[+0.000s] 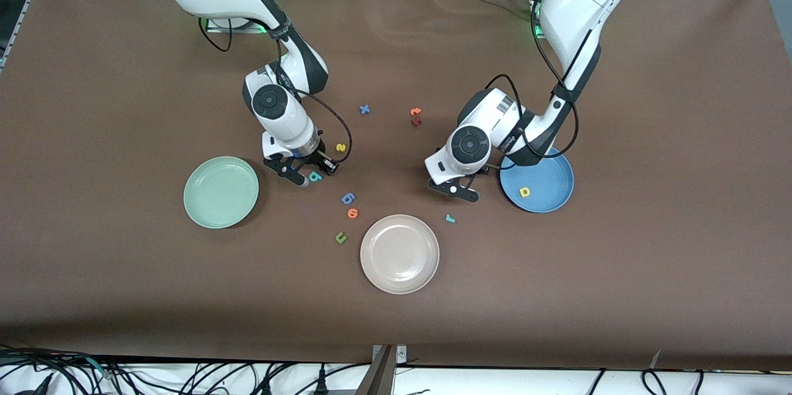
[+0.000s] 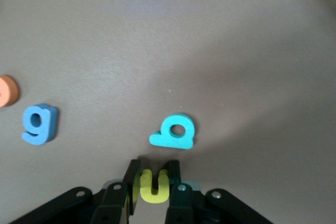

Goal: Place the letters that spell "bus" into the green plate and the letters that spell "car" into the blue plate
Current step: 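Carry the yellow letter over the blue plate while the right gripper grasps yellow u, then release the letter onto the blue plate while the right gripper drops u on green plate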

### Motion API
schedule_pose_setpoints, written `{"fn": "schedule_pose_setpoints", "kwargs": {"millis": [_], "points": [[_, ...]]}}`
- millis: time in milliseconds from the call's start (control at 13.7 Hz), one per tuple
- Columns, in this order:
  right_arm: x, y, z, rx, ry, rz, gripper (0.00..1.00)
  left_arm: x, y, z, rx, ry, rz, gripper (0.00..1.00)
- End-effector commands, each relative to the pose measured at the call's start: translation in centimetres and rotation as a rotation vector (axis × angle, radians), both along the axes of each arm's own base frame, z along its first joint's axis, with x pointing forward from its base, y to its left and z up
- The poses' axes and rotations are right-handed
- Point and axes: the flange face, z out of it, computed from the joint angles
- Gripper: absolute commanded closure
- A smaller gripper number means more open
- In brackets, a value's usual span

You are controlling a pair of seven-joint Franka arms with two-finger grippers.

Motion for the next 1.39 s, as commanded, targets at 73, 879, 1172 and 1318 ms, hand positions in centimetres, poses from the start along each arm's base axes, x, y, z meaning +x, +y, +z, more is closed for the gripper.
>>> {"fn": "schedule_pose_setpoints", "kwargs": {"millis": [73,879,1172,1318], "points": [[2.7,-0.6,4.6,-0.037,0.015,0.074,0.91,-0.2,-0.4,-0.4,0.006,-0.010,-0.016,0.38],[8.0,-21.5,5.9,-0.196,0.136,0.638,0.90,0.4,0.0,-1.0,-0.018,-0.031,-0.013,0.91],[8.3,-21.6,2.0,-0.213,0.106,0.638,0.88,1.7,1.8,3.7,0.020,-0.020,0.006,0.91],[8.3,-21.6,1.9,-0.210,0.105,0.621,0.14,3.0,5.0,4.9,0.025,0.013,-0.026,0.91]]}}
